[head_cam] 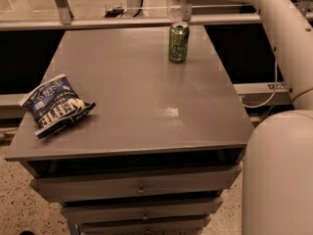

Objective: Move water bottle near green can

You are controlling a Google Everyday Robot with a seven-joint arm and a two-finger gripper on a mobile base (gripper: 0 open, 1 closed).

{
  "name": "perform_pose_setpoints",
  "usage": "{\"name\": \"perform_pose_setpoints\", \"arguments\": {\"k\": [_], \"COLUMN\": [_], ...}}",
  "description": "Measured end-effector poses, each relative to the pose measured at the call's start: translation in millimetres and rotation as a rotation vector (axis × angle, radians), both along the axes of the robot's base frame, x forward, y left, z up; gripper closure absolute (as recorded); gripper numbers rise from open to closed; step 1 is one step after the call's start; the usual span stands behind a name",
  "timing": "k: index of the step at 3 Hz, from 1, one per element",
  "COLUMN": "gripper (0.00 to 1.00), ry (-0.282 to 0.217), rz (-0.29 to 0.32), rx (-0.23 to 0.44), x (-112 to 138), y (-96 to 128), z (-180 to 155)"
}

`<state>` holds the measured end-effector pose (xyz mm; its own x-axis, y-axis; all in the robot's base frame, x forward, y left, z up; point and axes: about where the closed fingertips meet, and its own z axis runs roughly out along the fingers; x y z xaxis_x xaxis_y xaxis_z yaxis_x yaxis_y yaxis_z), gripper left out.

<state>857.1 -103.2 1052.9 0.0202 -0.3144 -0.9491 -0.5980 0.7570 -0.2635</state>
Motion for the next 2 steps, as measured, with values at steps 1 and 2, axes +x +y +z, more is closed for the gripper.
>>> {"name": "perform_pose_setpoints", "arguments": {"k": [1,2], "gripper": [1.0,1.0], "ry": [-0.032,-0.043], "rz": [-0.076,-0.162], "rx": [0.012,0.076], "x": [2.7,-1.8], "y": [-39.8,-88.1], "z": [12.9,19.3]}}
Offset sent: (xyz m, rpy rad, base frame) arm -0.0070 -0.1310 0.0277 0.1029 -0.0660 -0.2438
